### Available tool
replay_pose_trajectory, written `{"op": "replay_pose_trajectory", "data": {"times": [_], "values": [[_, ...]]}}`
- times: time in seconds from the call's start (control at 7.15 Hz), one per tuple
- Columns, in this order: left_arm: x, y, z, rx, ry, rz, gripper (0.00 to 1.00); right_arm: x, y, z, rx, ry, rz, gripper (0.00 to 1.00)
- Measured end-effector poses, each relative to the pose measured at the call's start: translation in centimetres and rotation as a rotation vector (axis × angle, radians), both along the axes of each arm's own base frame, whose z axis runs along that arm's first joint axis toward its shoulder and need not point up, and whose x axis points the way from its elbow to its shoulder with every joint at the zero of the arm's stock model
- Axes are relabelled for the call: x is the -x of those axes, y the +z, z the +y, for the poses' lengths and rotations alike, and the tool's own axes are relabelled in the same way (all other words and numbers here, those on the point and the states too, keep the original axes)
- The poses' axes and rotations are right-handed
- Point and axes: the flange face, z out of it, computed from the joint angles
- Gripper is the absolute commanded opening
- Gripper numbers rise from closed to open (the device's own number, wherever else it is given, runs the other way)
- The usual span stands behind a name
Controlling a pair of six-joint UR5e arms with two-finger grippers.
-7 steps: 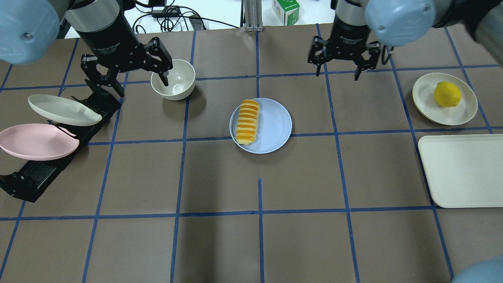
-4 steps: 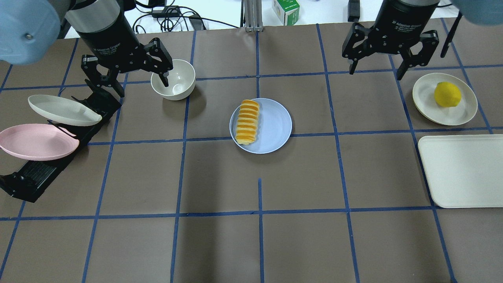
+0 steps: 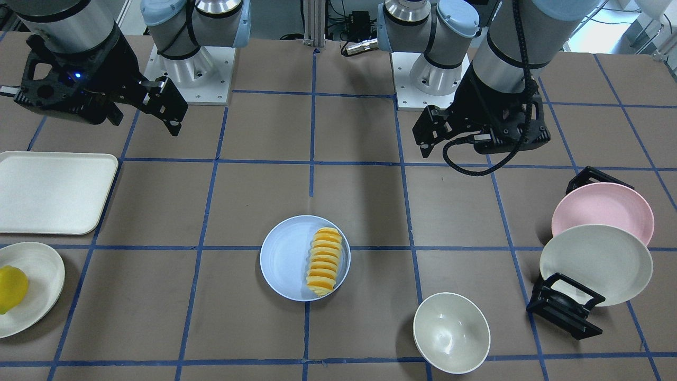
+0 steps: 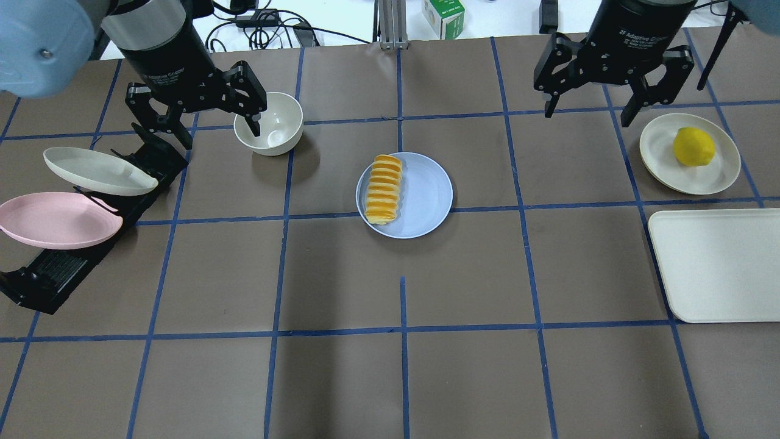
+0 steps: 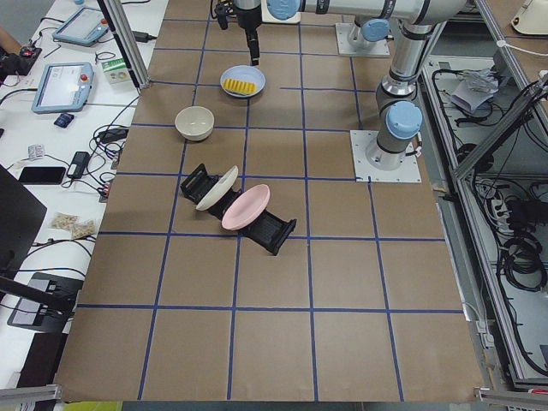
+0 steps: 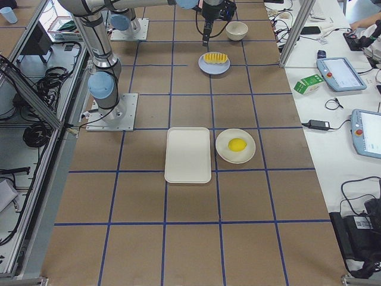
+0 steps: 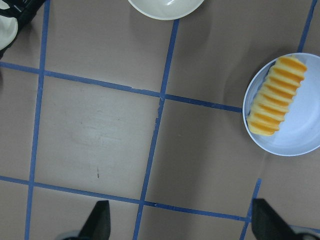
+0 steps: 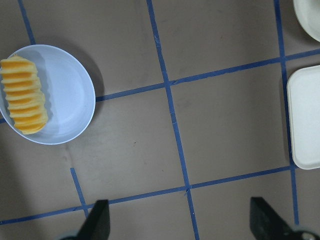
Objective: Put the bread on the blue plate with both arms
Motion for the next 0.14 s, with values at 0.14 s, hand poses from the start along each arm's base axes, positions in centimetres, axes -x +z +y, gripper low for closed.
{"op": "replay_pose_trajectory", "data": {"times": [0.14], "values": [[0.14, -0.19, -0.12, -0.004, -0.055, 0.004, 1.00, -0.29, -0.08, 0.12, -0.006, 0.007, -0.001, 1.00]]}}
